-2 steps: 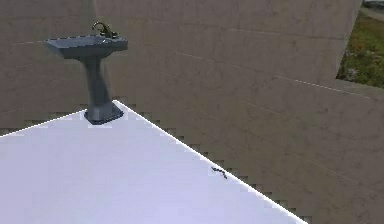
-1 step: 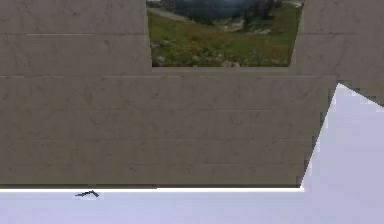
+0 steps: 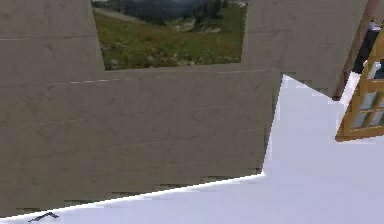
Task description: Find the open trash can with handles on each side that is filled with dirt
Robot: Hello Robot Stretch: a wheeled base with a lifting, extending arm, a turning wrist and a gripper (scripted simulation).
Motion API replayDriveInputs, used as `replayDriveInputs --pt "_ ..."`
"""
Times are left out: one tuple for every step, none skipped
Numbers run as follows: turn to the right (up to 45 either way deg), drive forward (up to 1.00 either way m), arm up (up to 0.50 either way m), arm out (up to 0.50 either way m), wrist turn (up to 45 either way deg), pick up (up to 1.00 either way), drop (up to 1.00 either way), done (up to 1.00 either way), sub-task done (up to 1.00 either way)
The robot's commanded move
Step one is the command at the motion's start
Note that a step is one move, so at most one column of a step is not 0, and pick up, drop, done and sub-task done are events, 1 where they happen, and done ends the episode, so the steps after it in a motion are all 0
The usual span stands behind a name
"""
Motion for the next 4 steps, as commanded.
replayDriveInputs --pt "0.0 0.05 0.00 0.00 0.0 0.00 0.00 0.00 0.00" --pt "45.0 0.00 0.00 0.00 0.0 0.00 0.00 0.00 0.00" --pt "0.0 1.00 0.00 0.00 0.0 0.00 0.00 0.00 0.00" --pt "3.0 0.00 0.00 0.00 0.0 0.00 0.00 0.00 0.00"
